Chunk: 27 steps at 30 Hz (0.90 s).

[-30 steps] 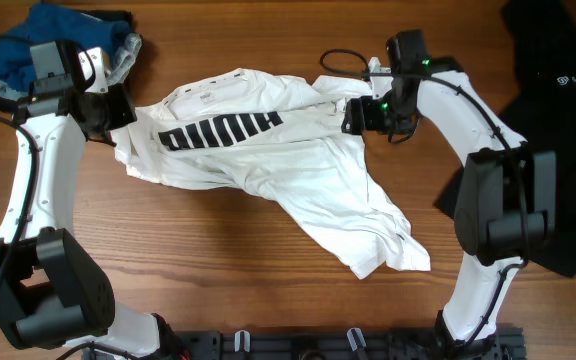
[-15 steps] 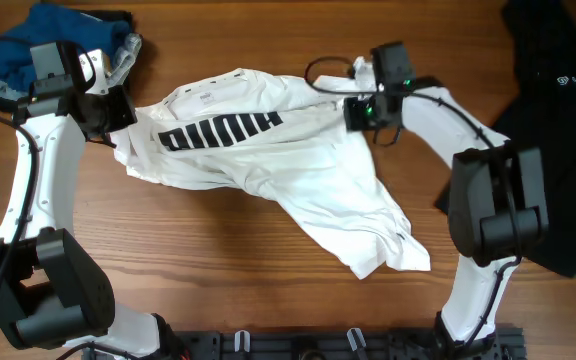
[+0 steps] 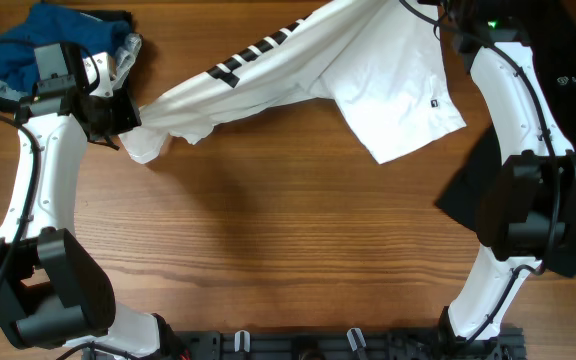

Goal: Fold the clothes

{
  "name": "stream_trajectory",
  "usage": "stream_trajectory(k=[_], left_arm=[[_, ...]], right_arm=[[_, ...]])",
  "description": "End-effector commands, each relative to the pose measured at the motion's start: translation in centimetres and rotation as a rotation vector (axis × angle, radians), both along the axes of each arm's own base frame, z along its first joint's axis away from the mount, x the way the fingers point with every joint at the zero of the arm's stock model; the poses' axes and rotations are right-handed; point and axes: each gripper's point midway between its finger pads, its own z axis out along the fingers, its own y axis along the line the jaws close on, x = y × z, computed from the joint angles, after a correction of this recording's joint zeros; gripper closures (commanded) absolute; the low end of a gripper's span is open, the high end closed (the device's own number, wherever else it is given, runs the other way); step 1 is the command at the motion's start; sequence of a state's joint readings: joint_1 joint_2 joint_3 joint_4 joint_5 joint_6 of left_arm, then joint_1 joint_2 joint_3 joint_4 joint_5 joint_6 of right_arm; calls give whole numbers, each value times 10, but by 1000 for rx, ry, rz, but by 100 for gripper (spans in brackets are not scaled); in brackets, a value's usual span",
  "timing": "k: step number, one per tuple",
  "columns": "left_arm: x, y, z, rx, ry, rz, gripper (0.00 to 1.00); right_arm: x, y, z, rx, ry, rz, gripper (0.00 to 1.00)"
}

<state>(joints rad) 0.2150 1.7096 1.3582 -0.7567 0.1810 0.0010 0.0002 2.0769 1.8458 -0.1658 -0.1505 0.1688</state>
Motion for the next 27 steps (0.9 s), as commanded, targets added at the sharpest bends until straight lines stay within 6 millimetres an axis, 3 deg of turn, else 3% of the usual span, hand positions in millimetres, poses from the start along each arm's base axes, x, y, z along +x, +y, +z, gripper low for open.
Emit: stream_trajectory(k=[1,4,5,7,10,13,16,19,24,27], left_arm=[[0,4,17,15,-36,18,96],[-4,-4,54,34,-123,3,96],[-10,-10,85,49,-204,-9,96],[-21,-18,122,66,-300,-22,96],[-60,-31,201,102,-520,-37,96],[-97,-37,250,130,-674,-36,96],[-114,-39,267,140,-729,-36,96],[-118,-40,264,138,-713,-36,96],[-120,-38,262,148,-707,-26,96],[-130,-39,272,154,-742,-25,96]], right_arm=[[-14,-16,54,-14,-39,-55,96],[-50,-13,98,-70,-19,-14,96],[-71,-12,119,-80,-23,-8,96],[-99,-12,142,-93,-26,-3,96],[-154,-11,175,-100,-18,1,96],[-196,-10,185,-112,20,11,96],[-222,-3,188,-98,47,47,96],[-245,0,195,-95,49,65,96],[-299,0,256,-126,-85,64,96],[-309,0,260,-125,-86,65,96]])
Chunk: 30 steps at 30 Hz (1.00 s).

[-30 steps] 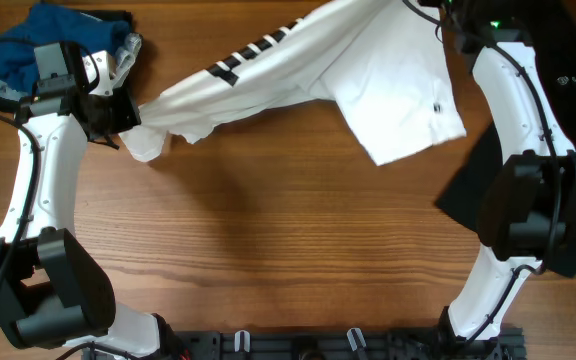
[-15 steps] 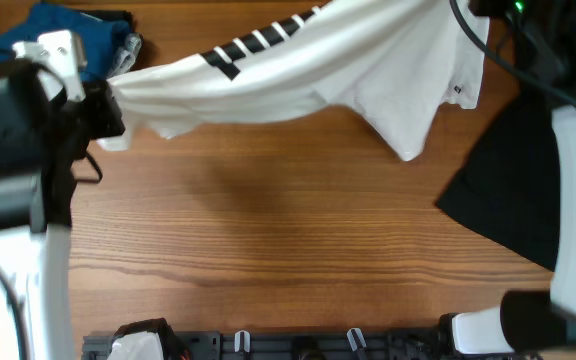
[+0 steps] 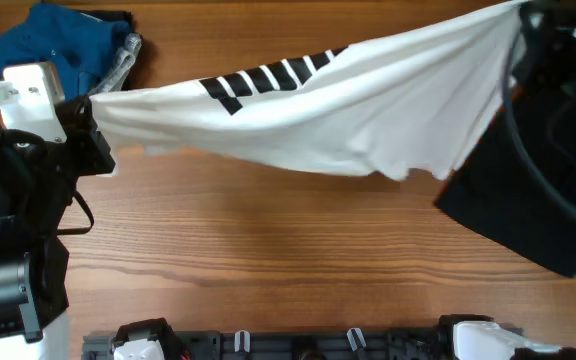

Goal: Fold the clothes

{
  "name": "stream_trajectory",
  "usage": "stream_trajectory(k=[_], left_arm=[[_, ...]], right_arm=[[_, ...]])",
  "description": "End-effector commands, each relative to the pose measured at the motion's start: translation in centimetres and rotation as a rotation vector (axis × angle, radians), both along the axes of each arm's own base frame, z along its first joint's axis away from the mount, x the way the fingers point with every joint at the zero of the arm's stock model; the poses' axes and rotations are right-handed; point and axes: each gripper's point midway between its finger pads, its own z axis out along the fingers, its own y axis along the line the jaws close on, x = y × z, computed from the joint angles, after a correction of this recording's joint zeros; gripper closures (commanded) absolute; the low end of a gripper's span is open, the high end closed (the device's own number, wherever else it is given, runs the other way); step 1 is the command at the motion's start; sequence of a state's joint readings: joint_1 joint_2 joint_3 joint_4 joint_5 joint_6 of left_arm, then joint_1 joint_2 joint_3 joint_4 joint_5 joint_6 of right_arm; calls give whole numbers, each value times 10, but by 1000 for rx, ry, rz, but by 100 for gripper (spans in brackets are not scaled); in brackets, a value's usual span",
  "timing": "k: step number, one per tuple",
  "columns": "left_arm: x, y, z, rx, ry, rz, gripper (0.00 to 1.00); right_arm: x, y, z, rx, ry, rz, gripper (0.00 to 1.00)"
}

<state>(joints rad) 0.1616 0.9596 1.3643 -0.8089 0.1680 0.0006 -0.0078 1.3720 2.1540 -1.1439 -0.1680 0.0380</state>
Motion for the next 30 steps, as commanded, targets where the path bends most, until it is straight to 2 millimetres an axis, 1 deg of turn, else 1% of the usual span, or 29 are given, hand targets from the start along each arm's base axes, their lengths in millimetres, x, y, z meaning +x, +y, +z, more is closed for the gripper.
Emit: stream_trajectory(k=[1,6,8,10,11,12,14,15,16,17,18,19,20,21,22,24,25,27,28,29,30], left_arm=[[-16,-1,20,10,-68,16,96],[-40,-4,39,22,-145,20,96],[-42,-3,37,22,-138,24,96],[-38,-1,29,19,-103,30,96],[-34,-1,22,15,-75,30,96],[-29,0,17,12,-54,30,96],[-13,2,-1,2,17,29,96],[-8,3,-7,-1,39,29,96],[2,5,-17,-7,77,29,96],[10,6,-25,-11,106,29,96],[25,8,-42,-19,163,29,96],[34,10,-55,-25,202,29,96],[44,12,-70,-32,250,28,96],[51,13,-81,-37,281,28,96],[57,14,-89,-40,304,28,96],[67,14,-108,-52,362,22,96],[71,12,-117,-64,386,11,96],[78,11,-126,-72,406,2,96],[81,9,-129,-71,411,-5,96],[84,6,-130,-68,410,-14,96],[86,1,-130,-65,405,-27,96]], right_arm=[[-13,0,7,-11,-10,10,96],[-23,0,-16,-9,92,11,96],[-23,0,-27,-13,138,13,96],[-9,0,-40,-27,185,20,96],[1,-1,-47,-30,203,17,96],[16,-3,-55,-35,221,12,96],[70,-4,-82,-60,254,22,96],[92,-4,-93,-70,258,28,96],[130,-5,-109,-95,244,38,96],[161,-8,-121,-107,217,26,96],[211,-11,-139,-112,157,13,96],[237,-12,-145,-107,106,4,96],[265,-12,-144,-81,23,-13,96],[280,-14,-140,-46,-36,-39,96],[292,-14,-136,-14,-84,-50,96],[304,-13,-136,31,-125,-57,96],[311,-11,-145,50,-121,-49,96],[322,-11,-174,53,-75,-52,94],[330,-11,-200,52,-32,-53,80],[334,-12,-218,52,1,-55,29],[334,-12,-230,52,31,-56,0]])
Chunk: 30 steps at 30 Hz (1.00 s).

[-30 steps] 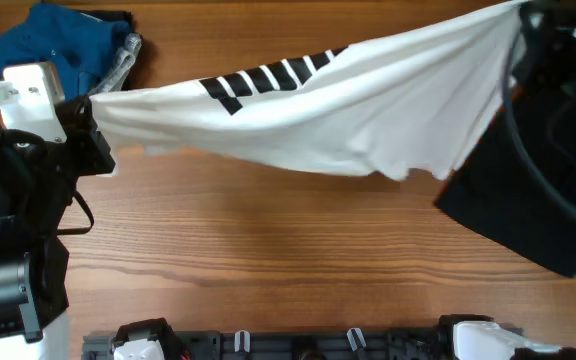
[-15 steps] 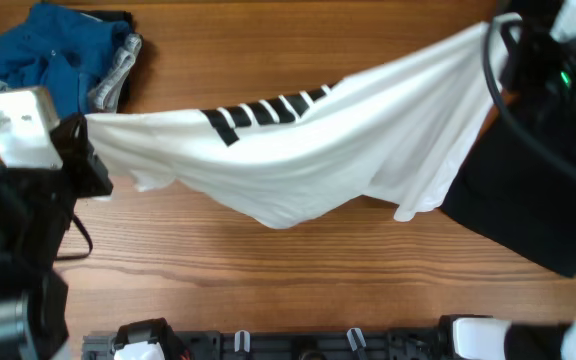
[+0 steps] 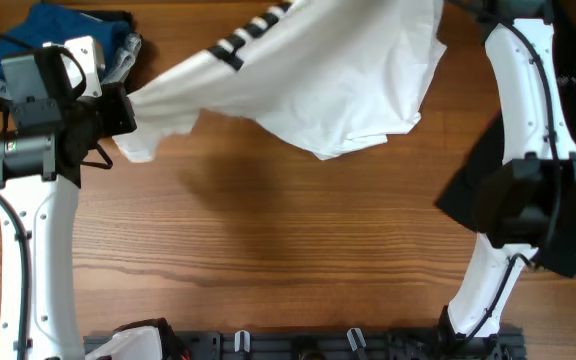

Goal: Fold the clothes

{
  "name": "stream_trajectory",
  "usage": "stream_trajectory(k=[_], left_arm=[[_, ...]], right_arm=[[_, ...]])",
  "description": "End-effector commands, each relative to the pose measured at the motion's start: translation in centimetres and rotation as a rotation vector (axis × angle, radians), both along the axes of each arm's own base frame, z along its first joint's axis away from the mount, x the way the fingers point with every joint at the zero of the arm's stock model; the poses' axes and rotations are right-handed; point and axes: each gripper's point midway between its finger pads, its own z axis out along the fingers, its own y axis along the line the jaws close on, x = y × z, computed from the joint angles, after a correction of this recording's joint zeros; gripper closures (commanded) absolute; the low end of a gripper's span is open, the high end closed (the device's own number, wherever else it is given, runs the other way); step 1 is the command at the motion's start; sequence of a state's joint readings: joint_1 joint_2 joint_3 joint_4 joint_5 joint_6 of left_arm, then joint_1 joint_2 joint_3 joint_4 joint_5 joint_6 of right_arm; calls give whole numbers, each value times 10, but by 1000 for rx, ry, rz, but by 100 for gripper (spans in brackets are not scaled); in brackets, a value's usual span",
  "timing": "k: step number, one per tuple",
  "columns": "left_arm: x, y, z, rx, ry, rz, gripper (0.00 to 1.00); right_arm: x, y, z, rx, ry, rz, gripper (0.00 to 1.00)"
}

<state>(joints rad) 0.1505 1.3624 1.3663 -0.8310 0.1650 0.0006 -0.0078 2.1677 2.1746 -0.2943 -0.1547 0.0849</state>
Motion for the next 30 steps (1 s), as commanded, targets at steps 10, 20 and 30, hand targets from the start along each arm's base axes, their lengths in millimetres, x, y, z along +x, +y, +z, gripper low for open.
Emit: stream_trajectory(k=[10,20,30], left_arm=[[10,-15,6,0,-35,-36,96],[9,-16,6,-24,-32,-17,96],[9,-16,6,-24,-32,-17,96]], right_arm=[[-162,46,-107,133,838,158,0],[-290,98,-257,111,1437,35,30],[-282,111,-337,176,1301,-21,54]])
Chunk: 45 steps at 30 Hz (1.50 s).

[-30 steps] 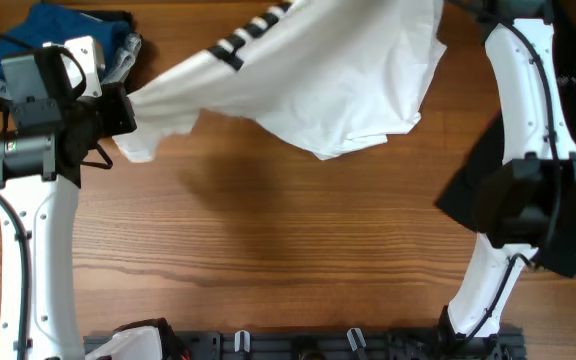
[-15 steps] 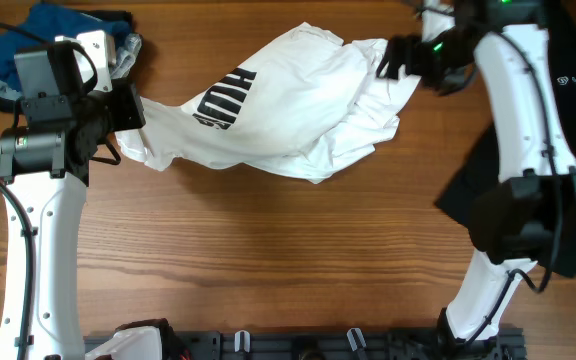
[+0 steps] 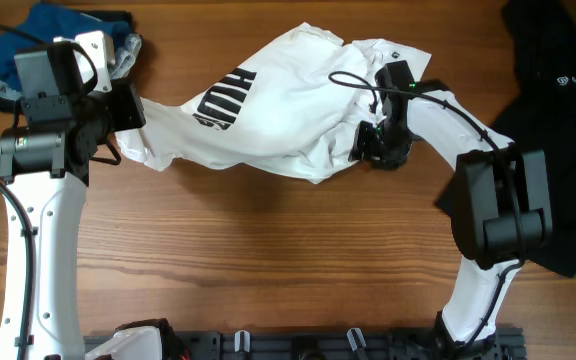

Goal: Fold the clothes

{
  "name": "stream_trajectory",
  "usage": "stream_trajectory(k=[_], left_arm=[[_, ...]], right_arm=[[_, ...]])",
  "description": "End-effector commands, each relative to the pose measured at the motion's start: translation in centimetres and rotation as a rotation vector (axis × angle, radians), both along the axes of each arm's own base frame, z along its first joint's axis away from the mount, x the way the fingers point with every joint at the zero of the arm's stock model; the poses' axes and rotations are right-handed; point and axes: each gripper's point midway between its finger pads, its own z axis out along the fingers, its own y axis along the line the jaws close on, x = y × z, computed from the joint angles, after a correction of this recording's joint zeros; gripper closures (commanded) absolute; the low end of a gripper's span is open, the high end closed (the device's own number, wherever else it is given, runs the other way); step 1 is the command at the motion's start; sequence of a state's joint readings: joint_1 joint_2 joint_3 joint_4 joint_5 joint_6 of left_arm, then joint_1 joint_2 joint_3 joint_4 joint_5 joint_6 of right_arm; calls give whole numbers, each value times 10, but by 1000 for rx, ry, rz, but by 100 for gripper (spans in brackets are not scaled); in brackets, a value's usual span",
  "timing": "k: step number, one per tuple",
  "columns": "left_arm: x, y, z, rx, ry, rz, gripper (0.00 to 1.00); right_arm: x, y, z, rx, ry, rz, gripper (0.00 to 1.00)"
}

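A white T-shirt point(image 3: 278, 110) with black lettering lies bunched across the upper middle of the wooden table point(image 3: 268, 260). My left gripper point(image 3: 133, 110) is shut on its left end, which hangs crumpled below the fingers. My right gripper point(image 3: 365, 140) is shut on the shirt's right edge, low against the table, with cloth folded over around it. The fingers of both grippers are mostly hidden by the cloth.
A blue garment point(image 3: 58, 40) lies heaped in the upper left corner behind the left arm. A black garment point(image 3: 548, 130) with a small logo covers the right side of the table, beside the right arm.
My right gripper has come from the top edge of the view down to the table's middle right. The shirt, which hung spread, now lies bunched on the wood. My left gripper is roughly where it was.
At first both grippers held the white shirt, its left end low and its right end at the top right. Then it was stretched taut between the raised arms. A moment later it hung from the right gripper at the top. Now it lies bunched on the table.
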<state>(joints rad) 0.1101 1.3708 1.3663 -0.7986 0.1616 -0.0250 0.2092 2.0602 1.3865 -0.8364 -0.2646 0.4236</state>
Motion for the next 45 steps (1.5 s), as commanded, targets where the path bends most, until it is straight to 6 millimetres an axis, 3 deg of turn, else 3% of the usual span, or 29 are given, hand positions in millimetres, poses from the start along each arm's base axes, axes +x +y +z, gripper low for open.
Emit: stream_trajectory(k=[1,4,6,7,10,12,14,17,19,21,24,27,33,35,37,38,40,42,45], left_arm=[[1,-2,3,-13,-7,3,96],[0,-2,2,-13,-2,3,96],[0,-2,2,-13,-3,3,96],[0,-2,2,-13,-3,3,96],[0,-2,2,-13,-3,3,96],[0,-2,2,-12,-4,3,96],[1,-2,3,-12,-4,3,96],[0,-2,2,-12,-4,3,96],[0,-2,3,-12,-4,3,96],[-1,-2,3,-13,-4,3,96],[-4,-3,0,-15,17,3,96],[-5,-3,-2,-16,27,3,96],[-4,-3,-3,-16,29,3,96],[-3,-2,-9,-18,43,3,96],[1,-2,-20,-22,74,4,96],[4,-2,-28,-29,98,9,96],[8,-2,-39,-44,127,22,96],[11,-3,-46,-45,143,19,96],[13,-9,-48,-43,143,4,96]], right_arm=[[-3,10,-14,-7,-14,8,56],[0,10,-15,-25,-30,13,64],[-2,8,-15,-33,-23,12,89],[-5,4,-16,-60,-11,0,96],[-15,-15,-7,-102,36,-44,96],[-18,-33,18,-117,30,-62,96],[-22,-66,84,-108,-55,-38,95],[-43,-102,154,-119,-119,-37,96],[-59,-117,186,-128,-136,-42,96],[-62,-122,194,-135,-150,-44,96],[-40,-123,182,-135,-176,-40,96],[-25,-123,155,-134,-129,-30,96],[-9,-114,81,-108,21,53,96],[13,-102,61,-108,-26,83,87],[49,-81,47,-82,-142,97,79],[67,-70,45,-63,-206,88,67],[81,-66,51,-59,-266,77,49],[82,-69,60,-58,-254,46,45],[63,-82,66,-63,-161,0,42]])
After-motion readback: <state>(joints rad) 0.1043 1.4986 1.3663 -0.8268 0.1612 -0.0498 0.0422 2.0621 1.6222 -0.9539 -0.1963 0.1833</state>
